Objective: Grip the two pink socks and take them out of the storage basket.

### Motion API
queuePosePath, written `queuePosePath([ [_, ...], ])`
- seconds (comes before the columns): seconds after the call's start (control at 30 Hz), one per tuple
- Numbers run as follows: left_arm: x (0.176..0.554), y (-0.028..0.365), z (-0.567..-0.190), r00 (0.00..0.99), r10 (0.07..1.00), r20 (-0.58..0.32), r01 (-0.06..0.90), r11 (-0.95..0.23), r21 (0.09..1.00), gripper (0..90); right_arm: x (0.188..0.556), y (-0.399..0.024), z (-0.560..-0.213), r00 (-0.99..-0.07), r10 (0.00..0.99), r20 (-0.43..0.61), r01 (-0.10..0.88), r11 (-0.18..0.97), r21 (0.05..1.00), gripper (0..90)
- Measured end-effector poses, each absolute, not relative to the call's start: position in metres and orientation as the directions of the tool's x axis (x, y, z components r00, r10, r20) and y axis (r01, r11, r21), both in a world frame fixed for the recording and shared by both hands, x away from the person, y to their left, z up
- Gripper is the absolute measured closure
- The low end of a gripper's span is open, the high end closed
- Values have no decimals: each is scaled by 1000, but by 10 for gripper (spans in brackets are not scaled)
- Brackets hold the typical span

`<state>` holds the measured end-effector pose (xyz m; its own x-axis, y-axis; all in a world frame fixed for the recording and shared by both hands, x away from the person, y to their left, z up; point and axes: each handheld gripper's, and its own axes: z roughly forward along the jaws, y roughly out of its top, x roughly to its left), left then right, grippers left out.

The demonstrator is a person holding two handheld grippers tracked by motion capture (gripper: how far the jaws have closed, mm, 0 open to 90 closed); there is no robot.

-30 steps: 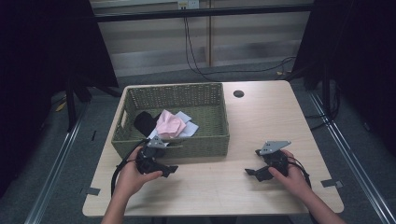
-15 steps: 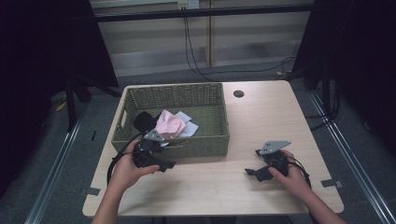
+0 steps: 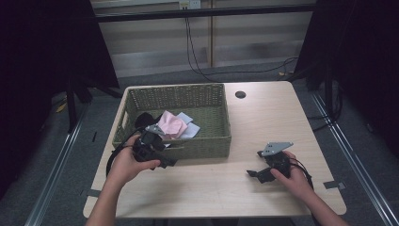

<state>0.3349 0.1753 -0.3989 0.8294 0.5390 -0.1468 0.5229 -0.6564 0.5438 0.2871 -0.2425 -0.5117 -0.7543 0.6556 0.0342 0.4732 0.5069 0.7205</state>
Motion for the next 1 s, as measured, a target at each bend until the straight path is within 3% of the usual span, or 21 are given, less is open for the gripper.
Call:
queuePosePath([
  [0.47, 352, 172, -361, 824, 542, -167, 528, -627, 573, 235, 287, -242, -512, -754, 656, 34, 473, 507, 720, 107],
  [1.0, 395, 164, -354, 786, 600, -152, 572, -610, 549, 254, 287, -242, -512, -754, 656, 35, 473, 507, 721, 107],
])
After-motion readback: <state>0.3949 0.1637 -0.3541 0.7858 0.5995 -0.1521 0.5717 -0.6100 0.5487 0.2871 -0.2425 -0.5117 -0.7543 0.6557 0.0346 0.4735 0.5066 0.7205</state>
